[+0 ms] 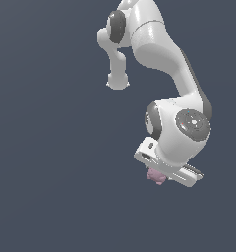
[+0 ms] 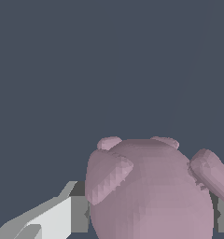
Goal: Pick up the object and move it to a goal position.
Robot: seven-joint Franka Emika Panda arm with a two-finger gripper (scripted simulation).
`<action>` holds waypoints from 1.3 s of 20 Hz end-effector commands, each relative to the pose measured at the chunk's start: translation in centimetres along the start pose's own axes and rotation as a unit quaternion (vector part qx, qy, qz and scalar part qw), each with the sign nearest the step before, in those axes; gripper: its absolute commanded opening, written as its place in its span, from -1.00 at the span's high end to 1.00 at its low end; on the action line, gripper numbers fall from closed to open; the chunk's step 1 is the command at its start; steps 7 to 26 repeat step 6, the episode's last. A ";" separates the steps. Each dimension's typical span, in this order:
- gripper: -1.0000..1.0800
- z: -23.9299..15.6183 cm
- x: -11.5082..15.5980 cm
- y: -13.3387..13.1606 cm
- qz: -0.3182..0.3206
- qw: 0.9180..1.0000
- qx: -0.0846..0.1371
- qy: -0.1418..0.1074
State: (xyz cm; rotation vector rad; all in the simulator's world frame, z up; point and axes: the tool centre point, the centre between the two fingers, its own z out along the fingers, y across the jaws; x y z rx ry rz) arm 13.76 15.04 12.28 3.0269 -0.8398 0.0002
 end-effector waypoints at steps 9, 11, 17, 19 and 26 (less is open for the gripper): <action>1.00 -0.2 0.1 -0.5 0.000 1.000 0.000 0.000; 1.00 -0.2 0.1 -0.5 0.000 1.000 0.000 0.000; 1.00 -0.2 0.1 -0.5 0.000 1.000 0.000 0.000; 1.00 -0.2 0.1 -0.5 0.000 1.000 0.000 0.000; 1.00 -0.2 0.1 -0.5 0.000 1.000 0.000 0.000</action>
